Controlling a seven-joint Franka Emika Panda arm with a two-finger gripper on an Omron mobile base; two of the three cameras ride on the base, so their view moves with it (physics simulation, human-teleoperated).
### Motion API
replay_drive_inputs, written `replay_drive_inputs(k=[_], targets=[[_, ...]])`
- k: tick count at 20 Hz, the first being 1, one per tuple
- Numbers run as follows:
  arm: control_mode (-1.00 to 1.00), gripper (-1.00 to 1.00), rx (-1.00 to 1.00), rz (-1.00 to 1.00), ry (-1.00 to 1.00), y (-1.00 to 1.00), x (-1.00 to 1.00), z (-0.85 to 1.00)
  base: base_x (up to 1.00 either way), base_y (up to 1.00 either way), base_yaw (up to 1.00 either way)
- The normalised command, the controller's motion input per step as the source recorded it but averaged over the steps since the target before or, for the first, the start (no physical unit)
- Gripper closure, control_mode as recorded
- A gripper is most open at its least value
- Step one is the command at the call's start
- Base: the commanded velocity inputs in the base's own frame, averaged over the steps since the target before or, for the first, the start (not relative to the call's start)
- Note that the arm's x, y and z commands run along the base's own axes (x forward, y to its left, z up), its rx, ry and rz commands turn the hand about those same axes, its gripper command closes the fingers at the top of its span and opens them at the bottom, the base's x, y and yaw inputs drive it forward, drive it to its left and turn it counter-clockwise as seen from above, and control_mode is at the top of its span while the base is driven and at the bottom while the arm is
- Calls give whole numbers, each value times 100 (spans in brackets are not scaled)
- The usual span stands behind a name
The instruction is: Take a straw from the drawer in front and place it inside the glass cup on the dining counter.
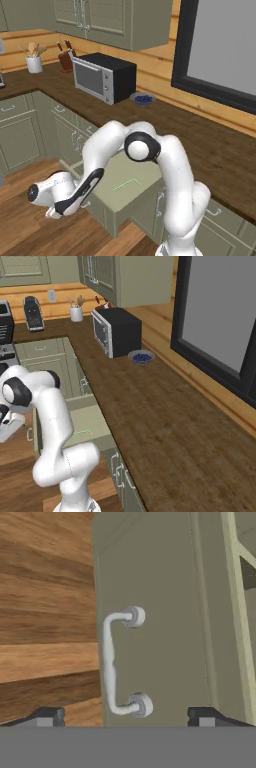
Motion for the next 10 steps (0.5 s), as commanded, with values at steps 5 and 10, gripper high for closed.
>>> replay_drive_inputs(k=[5,10], targets=[[-100,-100,48,9,17,-20,-32,71,0,0,0],[-100,-100,29,0,1,-72,9,100,0,0,0]])
